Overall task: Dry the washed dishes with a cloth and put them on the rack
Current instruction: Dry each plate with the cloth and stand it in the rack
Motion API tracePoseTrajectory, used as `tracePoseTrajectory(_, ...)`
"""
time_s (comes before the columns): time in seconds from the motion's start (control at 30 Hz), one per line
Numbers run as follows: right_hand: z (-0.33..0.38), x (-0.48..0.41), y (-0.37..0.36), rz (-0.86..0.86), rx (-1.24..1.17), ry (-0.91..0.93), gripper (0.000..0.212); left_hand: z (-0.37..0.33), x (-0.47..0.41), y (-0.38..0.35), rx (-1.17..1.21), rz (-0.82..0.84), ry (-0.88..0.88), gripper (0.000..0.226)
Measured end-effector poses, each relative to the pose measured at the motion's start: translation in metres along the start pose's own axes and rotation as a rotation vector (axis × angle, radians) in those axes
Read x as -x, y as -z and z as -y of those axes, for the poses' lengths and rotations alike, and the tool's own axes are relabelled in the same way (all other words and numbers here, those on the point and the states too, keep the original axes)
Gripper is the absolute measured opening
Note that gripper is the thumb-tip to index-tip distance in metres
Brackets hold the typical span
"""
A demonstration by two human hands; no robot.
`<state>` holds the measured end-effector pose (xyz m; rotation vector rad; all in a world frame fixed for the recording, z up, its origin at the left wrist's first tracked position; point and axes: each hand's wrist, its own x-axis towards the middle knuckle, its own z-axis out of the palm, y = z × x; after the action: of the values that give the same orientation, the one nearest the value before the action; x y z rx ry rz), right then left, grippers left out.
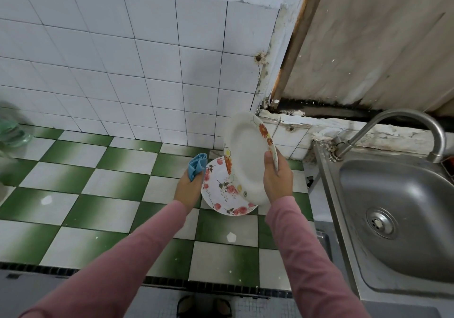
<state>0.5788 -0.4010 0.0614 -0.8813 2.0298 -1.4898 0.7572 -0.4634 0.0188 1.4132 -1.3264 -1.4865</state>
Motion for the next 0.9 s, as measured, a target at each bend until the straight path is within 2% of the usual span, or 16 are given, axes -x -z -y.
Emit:
tracePoseTrajectory(0.4, 0.005, 0.0, 0.0, -0.029, -0.059, -0.026, 0.037, 0.001, 0.0, -0.005, -0.004, 0.012, 0.011, 0.025)
tracePoseTrajectory(0.57, 0.007, 0.003, 0.001, -0.03, -0.225, -0.084, 0.029, 0.0, 0.001, -0.005, 0.01, 0.022, 0.013, 0.022)
tracePoseTrajectory(0.67, 0.007, 0.005, 0.0, -0.016, -0.347, -0.148, 0.044, -0.002, 0.002, -0.008, 0.057, 0.015, 0.002, 0.023)
tracePoseTrajectory(0.77, 0.01, 0.009, 0.0, 0.005, -0.481, -0.233, 0.029, -0.006, 0.006, -0.016, 0.112, 0.025, -0.02, 0.023)
tracePoseTrajectory(0.83, 0.013, 0.014, -0.005, 0.018, -0.6, -0.323, 0.028, -0.009, 0.012, -0.025, 0.05, 0.081, -0.084, 0.032)
tracePoseTrajectory(0.9, 0.015, 0.019, -0.011, 0.036, -0.713, -0.397, 0.051, -0.009, 0.016, -0.036, -0.118, 0.182, -0.174, 0.057)
